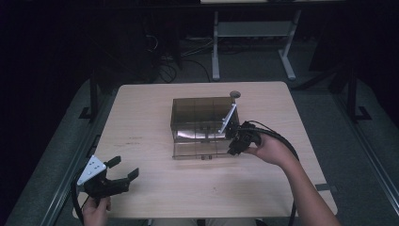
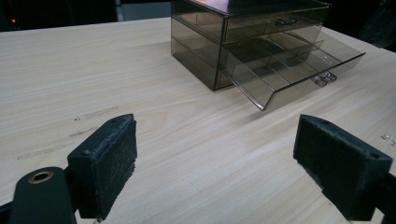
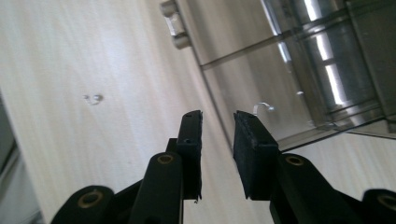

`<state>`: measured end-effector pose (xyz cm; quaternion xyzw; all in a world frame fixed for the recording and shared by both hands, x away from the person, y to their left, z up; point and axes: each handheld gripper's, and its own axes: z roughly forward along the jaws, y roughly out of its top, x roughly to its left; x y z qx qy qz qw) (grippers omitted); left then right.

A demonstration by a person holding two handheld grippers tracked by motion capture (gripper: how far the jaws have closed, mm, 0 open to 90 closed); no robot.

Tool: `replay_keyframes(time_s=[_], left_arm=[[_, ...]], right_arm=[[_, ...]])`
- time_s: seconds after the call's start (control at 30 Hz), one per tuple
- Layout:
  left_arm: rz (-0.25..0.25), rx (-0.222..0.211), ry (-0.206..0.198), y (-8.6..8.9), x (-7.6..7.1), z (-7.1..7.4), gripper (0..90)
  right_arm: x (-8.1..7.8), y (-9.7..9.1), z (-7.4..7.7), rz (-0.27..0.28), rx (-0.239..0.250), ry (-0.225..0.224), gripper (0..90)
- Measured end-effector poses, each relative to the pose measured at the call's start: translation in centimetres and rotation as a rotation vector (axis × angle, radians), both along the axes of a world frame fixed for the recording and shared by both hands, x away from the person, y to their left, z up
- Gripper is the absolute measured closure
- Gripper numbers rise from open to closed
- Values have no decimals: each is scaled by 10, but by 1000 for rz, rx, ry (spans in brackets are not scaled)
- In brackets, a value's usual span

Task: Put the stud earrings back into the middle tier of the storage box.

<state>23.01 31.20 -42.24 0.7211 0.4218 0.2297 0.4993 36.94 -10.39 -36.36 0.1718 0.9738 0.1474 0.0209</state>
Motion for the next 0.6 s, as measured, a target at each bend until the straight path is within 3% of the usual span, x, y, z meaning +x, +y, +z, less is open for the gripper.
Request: replay_keyframes(time_s=[0.27, 0.6], left_arm=[[0, 0, -1, 0, 0, 0, 128], [-3, 2, 1, -1, 1, -1, 129]], right_arm=[[-17, 4, -1, 27, 1, 0, 687], [-36, 5, -13, 44, 12, 14, 662]])
